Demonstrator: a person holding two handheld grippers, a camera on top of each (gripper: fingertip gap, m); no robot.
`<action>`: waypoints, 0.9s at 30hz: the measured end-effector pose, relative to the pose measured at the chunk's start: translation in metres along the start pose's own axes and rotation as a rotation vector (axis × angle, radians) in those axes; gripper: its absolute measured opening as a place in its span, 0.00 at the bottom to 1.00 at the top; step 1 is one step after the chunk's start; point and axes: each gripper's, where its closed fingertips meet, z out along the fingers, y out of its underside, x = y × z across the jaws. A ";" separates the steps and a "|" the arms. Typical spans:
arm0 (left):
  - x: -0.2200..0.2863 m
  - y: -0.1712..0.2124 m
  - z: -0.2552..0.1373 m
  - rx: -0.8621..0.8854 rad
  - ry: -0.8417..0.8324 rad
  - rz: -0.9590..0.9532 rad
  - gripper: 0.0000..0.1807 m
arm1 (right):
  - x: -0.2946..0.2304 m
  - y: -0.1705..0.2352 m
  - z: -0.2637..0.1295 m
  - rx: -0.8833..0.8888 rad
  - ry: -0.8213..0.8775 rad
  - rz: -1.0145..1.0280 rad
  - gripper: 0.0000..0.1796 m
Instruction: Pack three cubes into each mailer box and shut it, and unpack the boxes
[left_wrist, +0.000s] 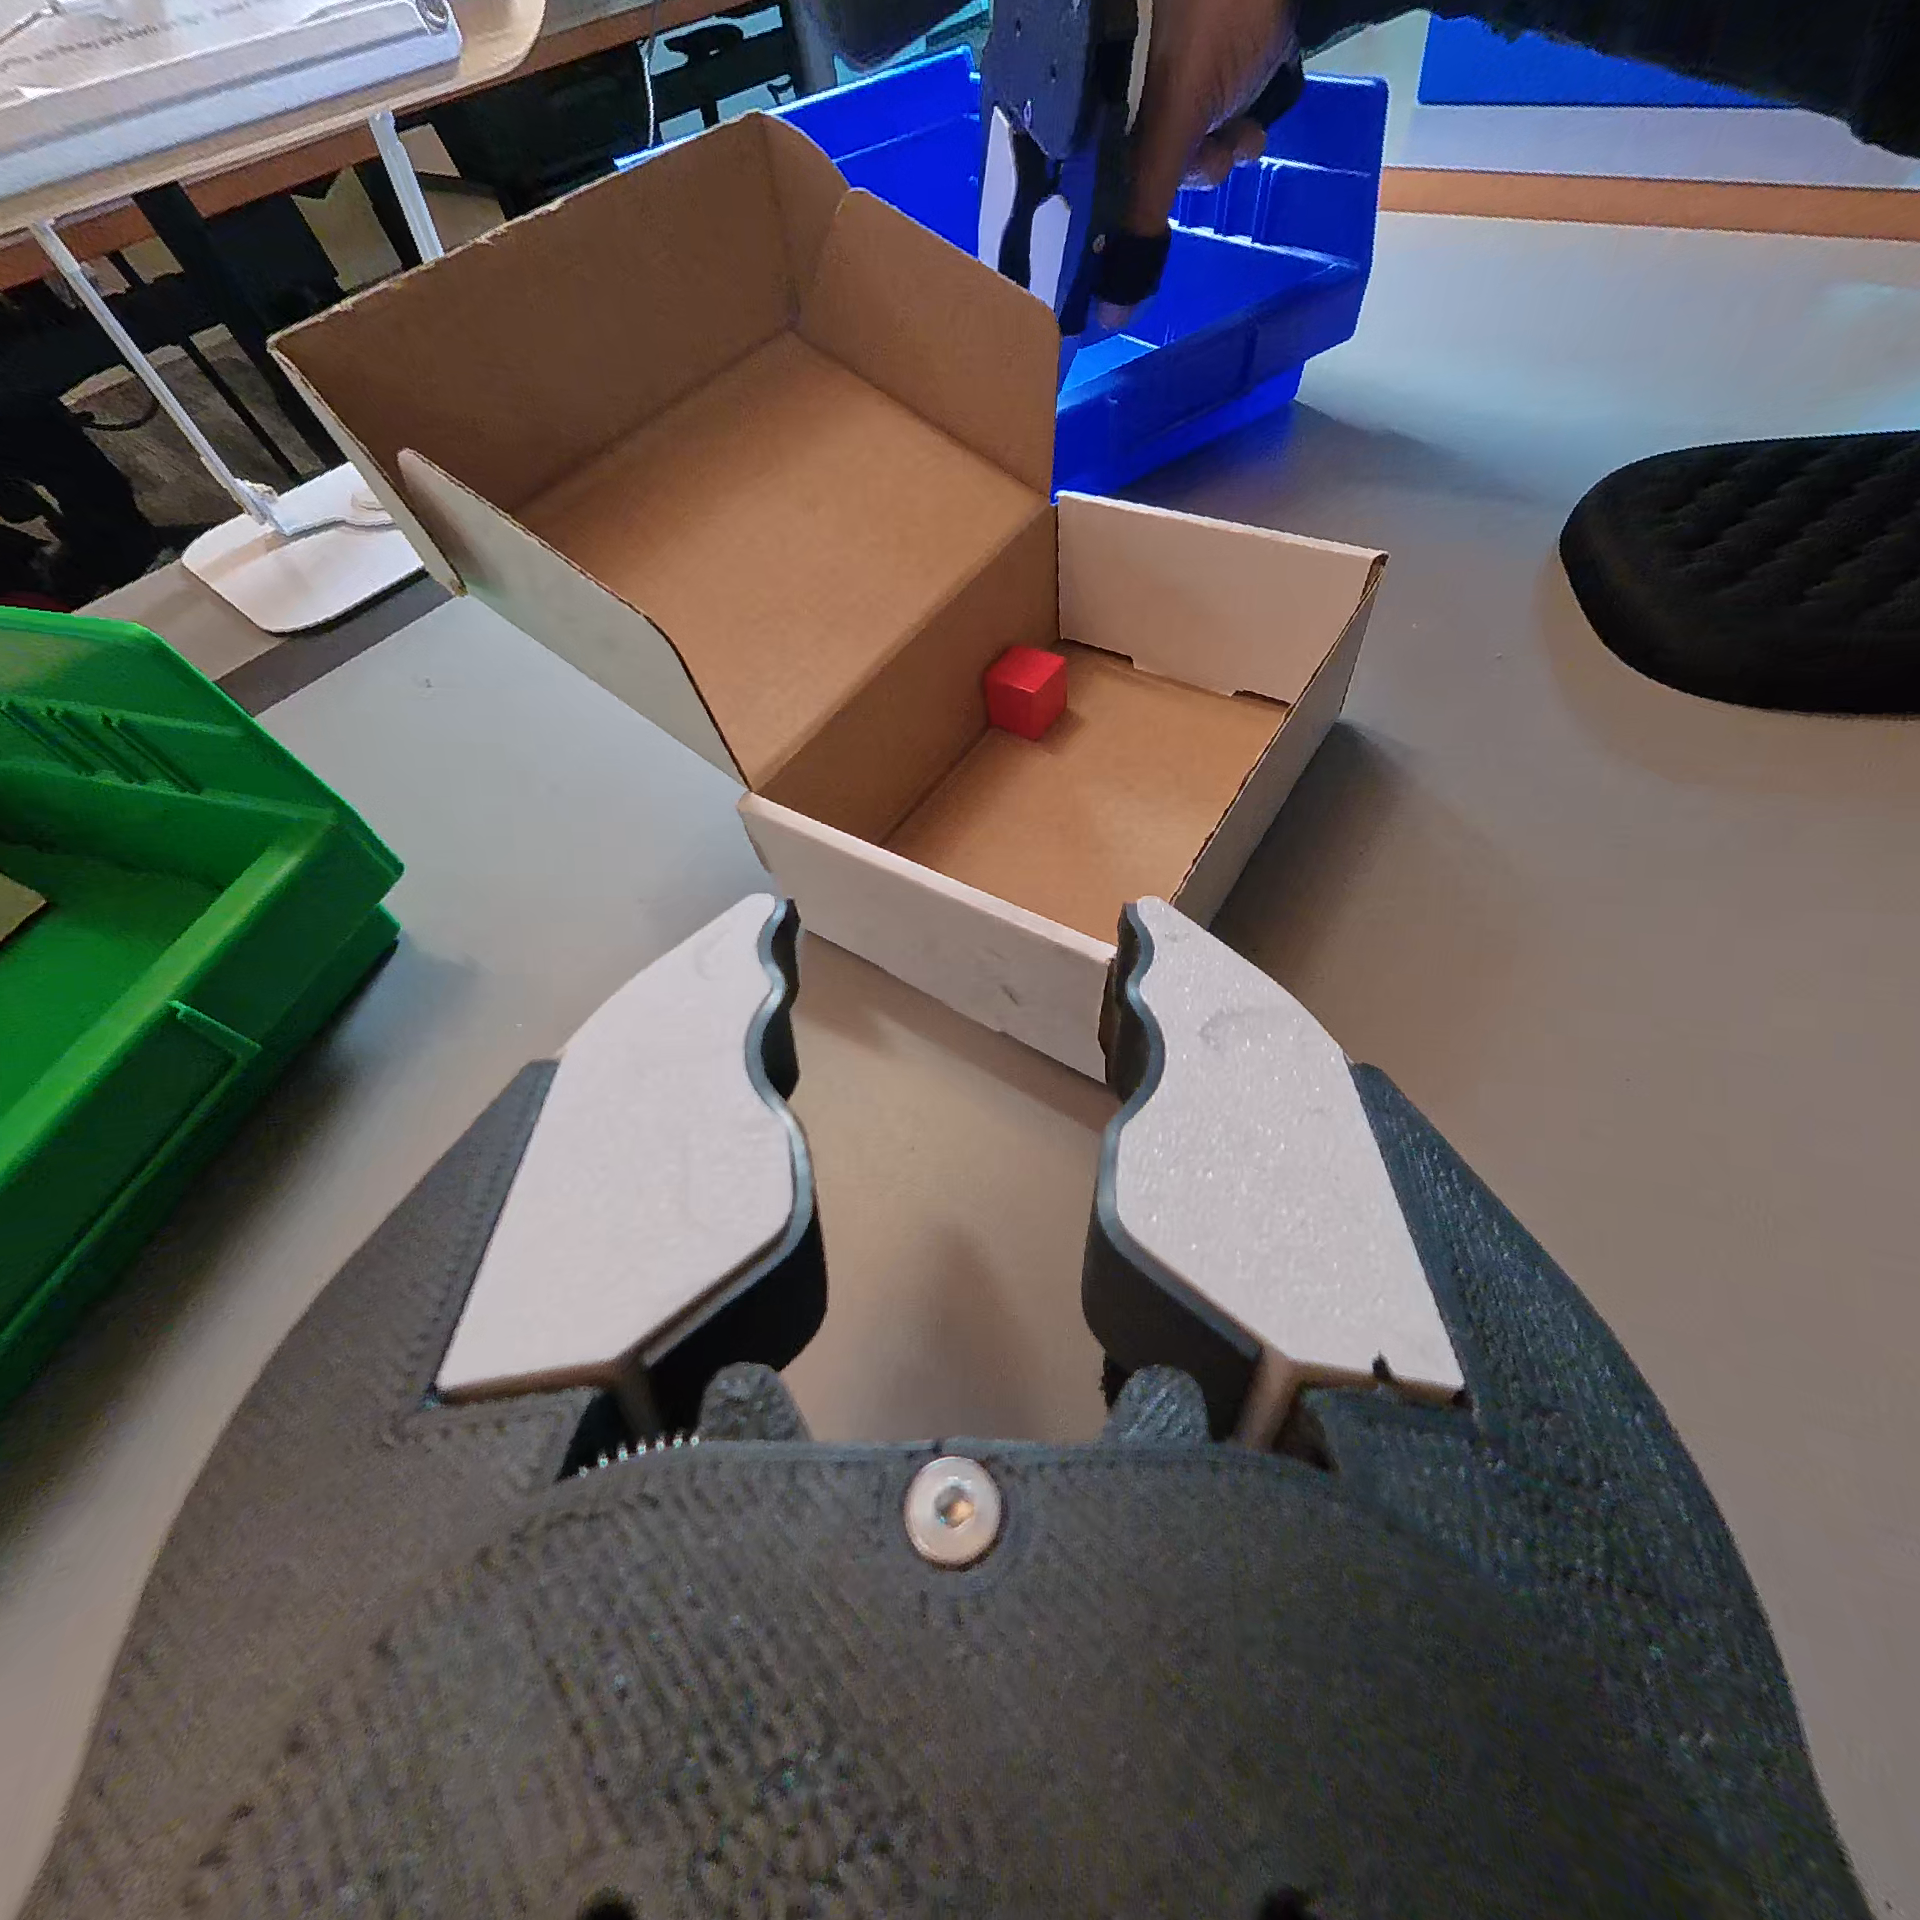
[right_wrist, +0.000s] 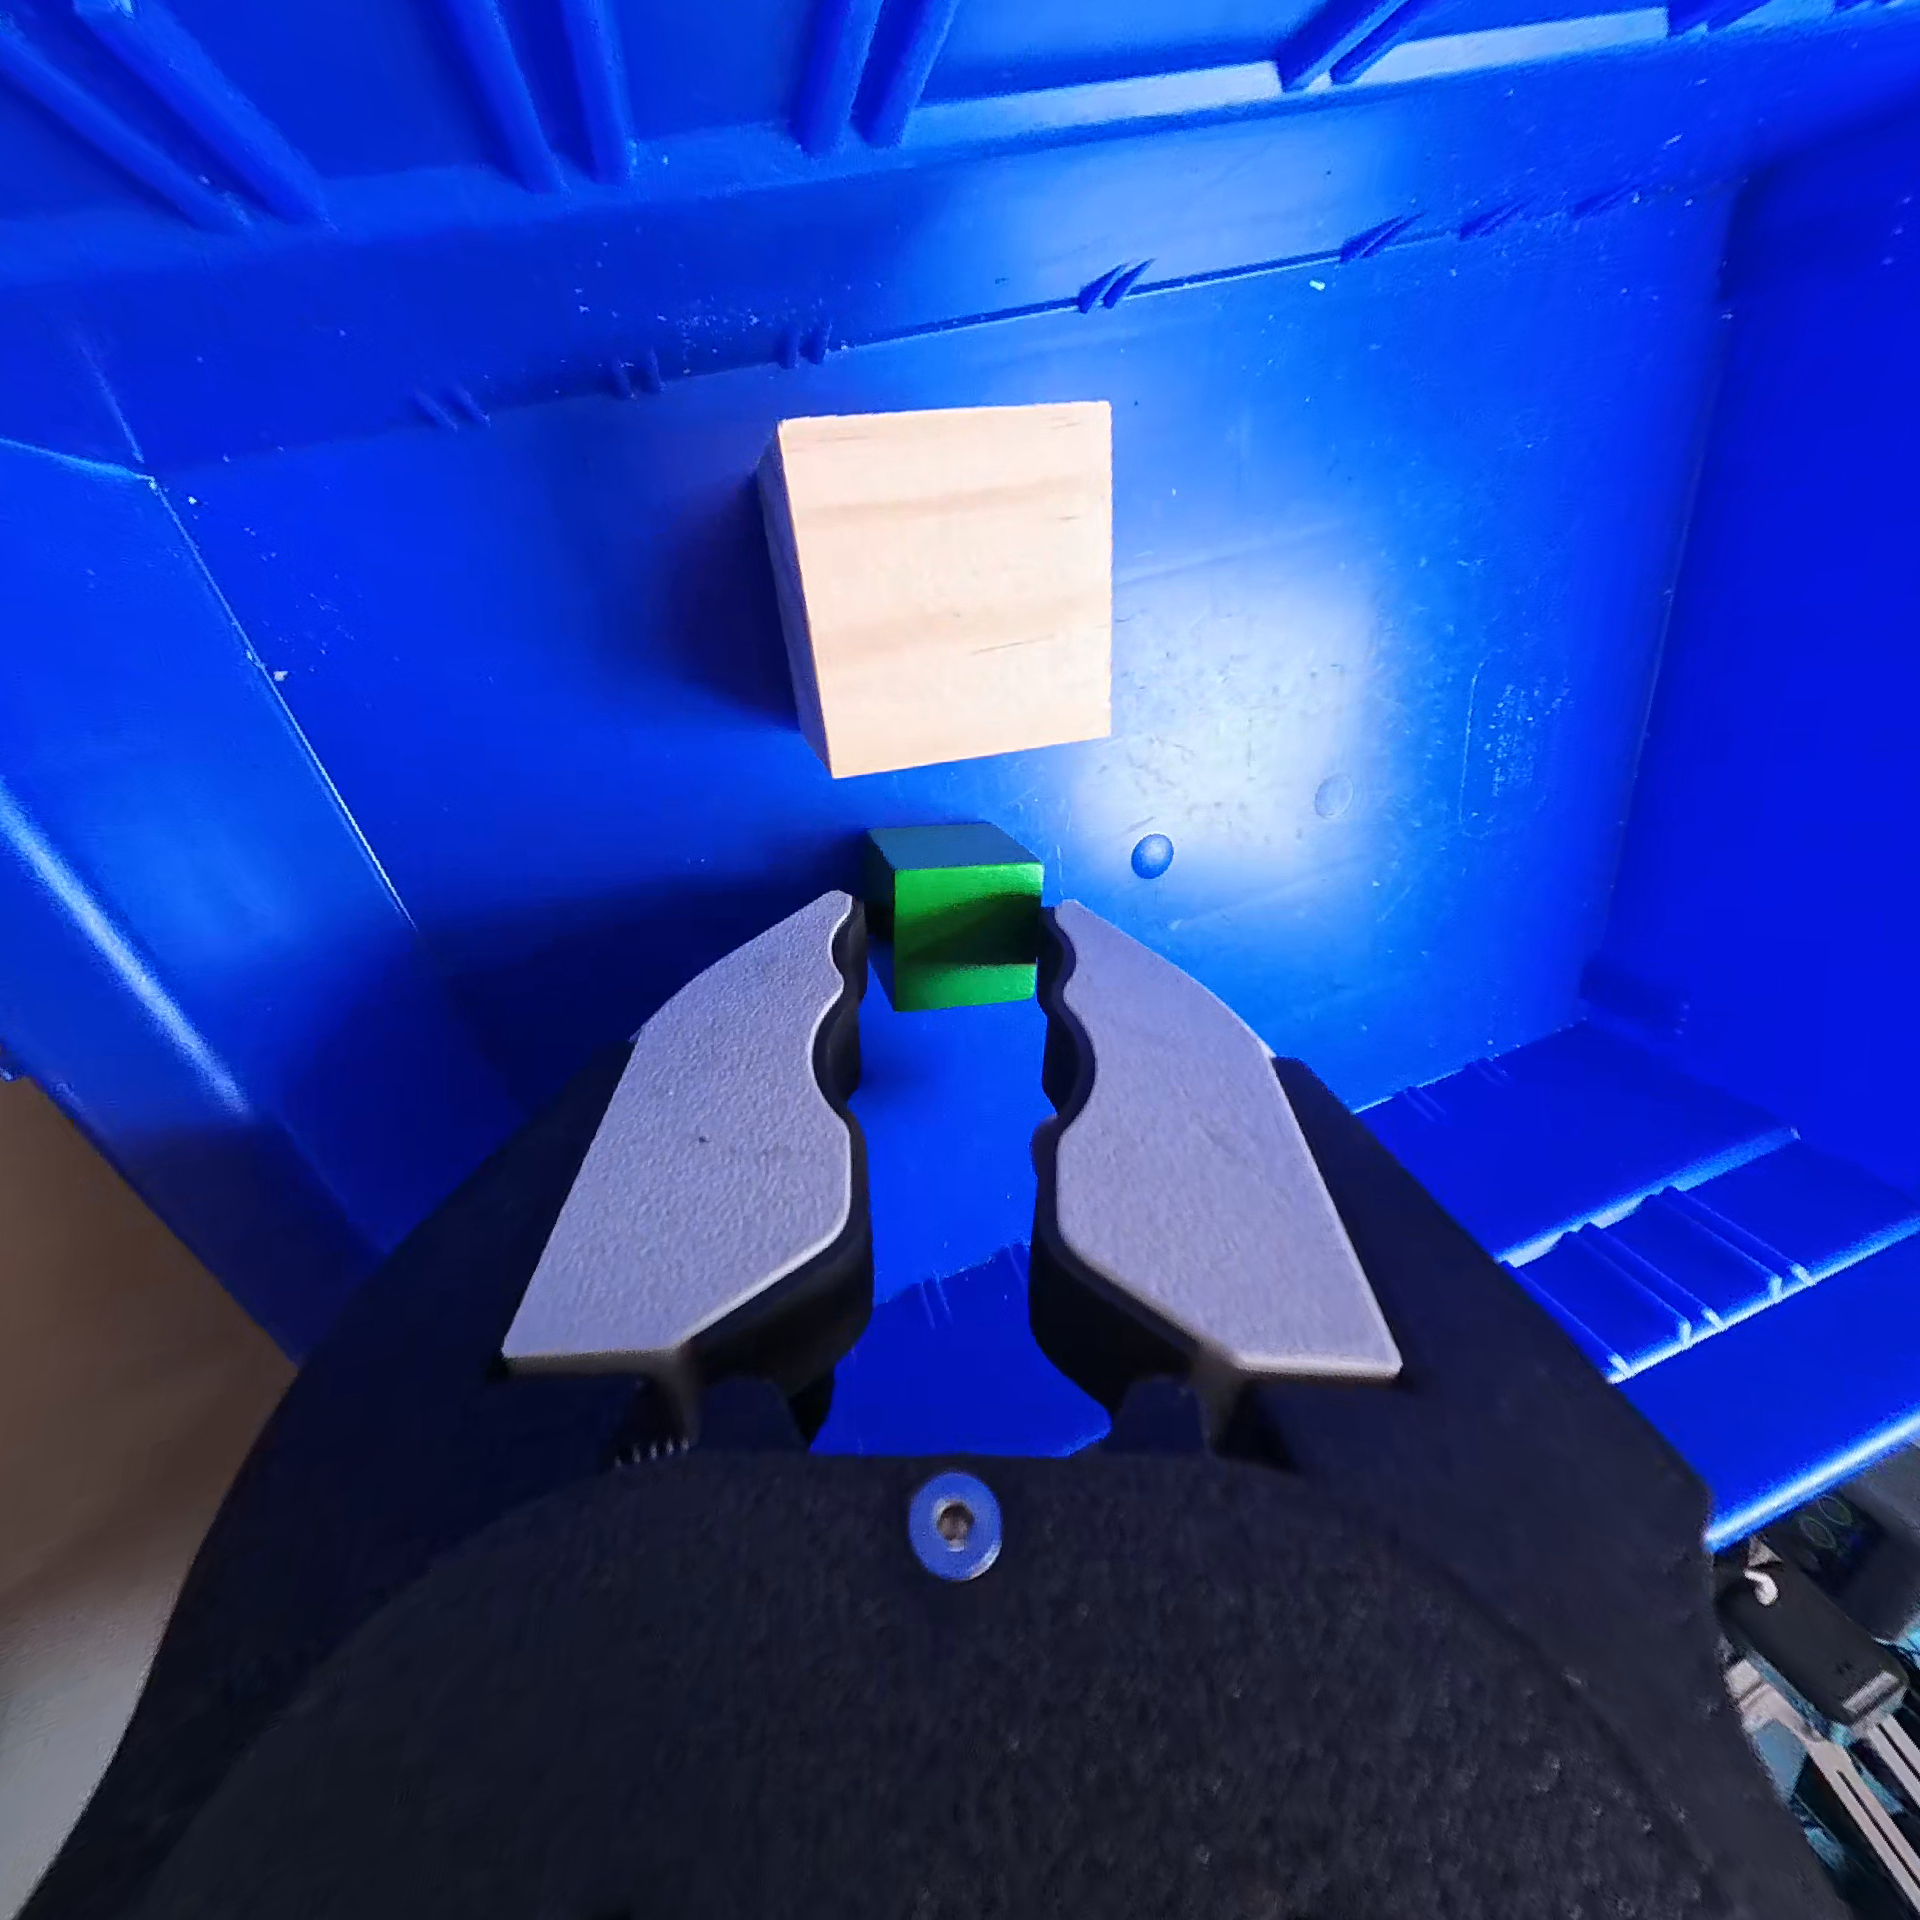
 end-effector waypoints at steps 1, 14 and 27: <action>0.000 0.000 0.000 -0.001 0.001 0.000 0.32 | 0.000 -0.001 0.000 0.005 0.003 -0.004 0.17; 0.000 -0.001 0.000 0.004 0.003 0.004 0.32 | 0.002 0.000 0.000 -0.005 0.008 -0.151 0.17; 0.002 0.002 0.003 -0.016 0.005 0.013 0.32 | -0.070 -0.065 -0.128 0.425 -0.021 -0.252 0.21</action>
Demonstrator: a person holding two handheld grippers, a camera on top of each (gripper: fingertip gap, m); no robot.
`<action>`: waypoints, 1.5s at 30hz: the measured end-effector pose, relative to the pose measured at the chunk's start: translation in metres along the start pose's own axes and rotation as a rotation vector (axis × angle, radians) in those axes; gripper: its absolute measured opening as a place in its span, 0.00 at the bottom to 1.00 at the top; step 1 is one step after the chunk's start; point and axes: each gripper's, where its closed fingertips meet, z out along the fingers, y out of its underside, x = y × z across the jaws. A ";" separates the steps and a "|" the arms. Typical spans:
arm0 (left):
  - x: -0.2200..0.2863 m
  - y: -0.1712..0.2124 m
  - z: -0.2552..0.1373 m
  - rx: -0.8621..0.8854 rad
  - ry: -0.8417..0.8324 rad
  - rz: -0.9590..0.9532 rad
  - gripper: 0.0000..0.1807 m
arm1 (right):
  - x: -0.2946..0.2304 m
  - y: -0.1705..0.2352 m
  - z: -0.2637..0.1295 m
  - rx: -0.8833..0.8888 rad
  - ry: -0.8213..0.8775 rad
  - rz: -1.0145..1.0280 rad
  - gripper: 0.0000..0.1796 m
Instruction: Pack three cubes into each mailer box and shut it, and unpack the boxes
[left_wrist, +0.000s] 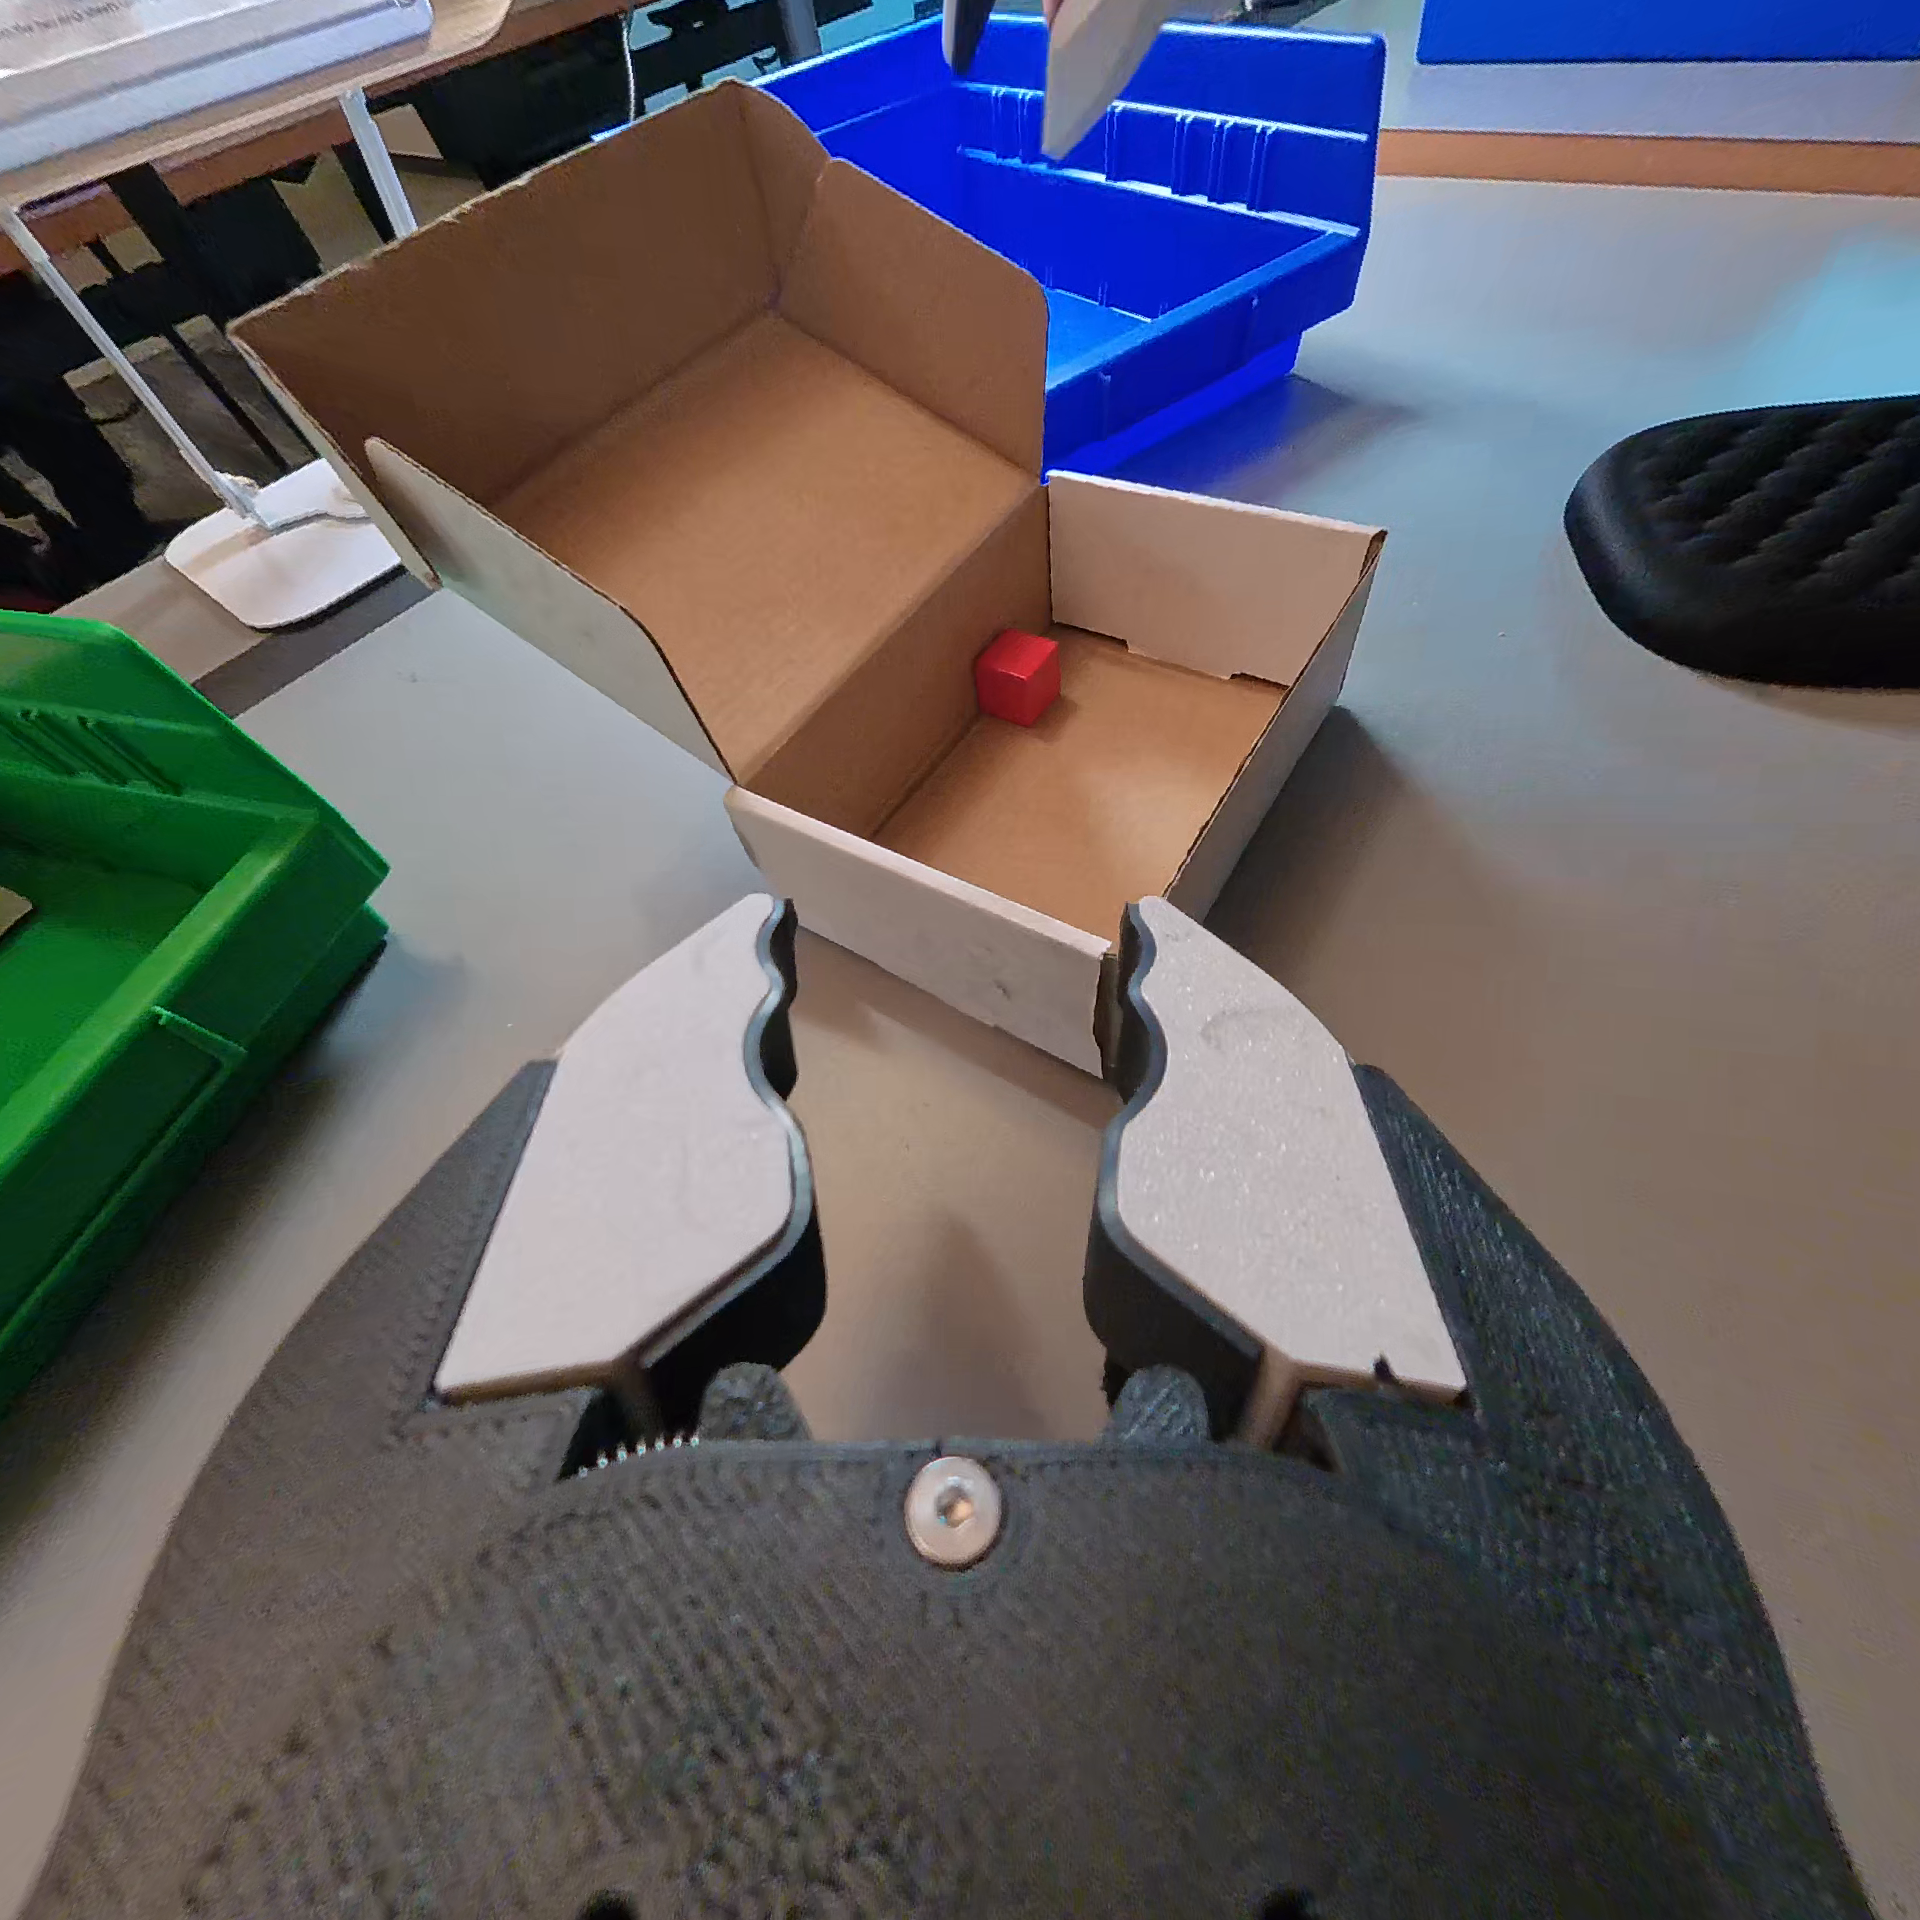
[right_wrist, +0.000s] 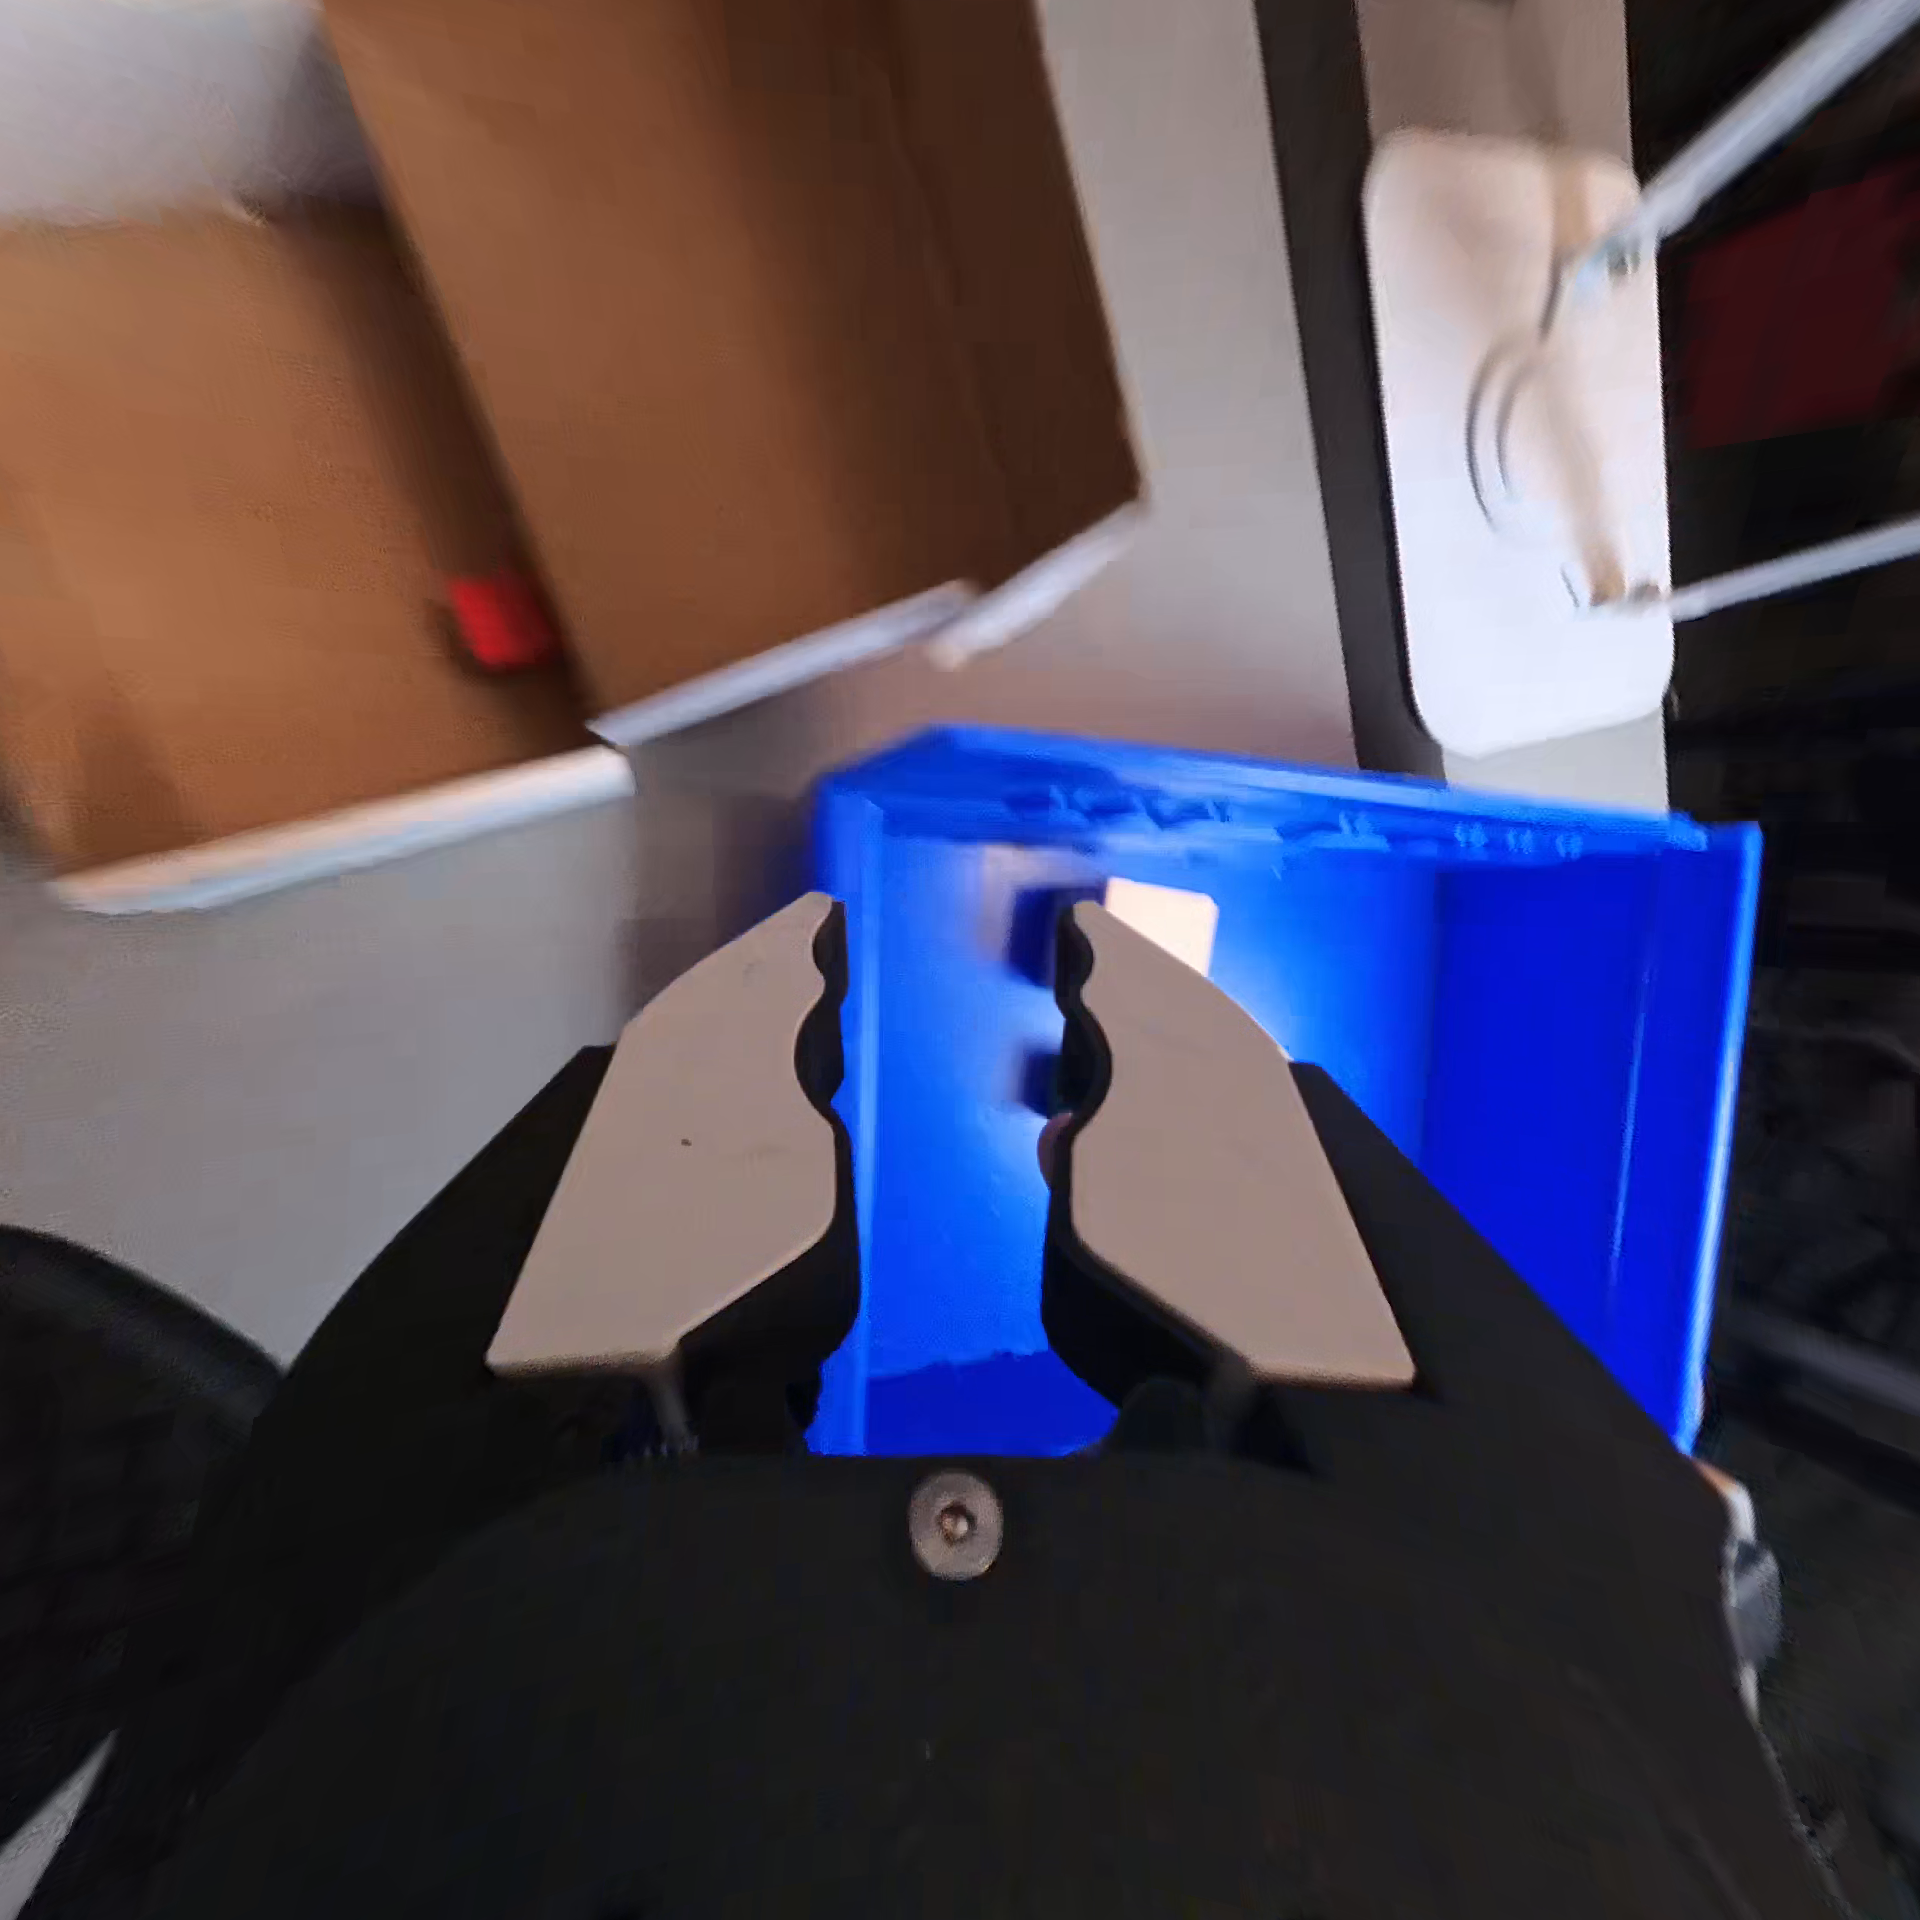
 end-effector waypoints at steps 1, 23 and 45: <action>0.000 0.000 0.000 0.000 -0.002 0.003 0.32 | -0.016 -0.014 -0.005 0.031 -0.028 -0.028 0.21; 0.001 -0.003 -0.004 0.018 -0.005 0.008 0.32 | -0.120 -0.032 0.096 -0.363 -0.023 -0.345 0.16; 0.002 -0.003 -0.003 0.017 -0.001 0.015 0.32 | -0.130 -0.030 0.096 -0.348 -0.085 -0.338 0.19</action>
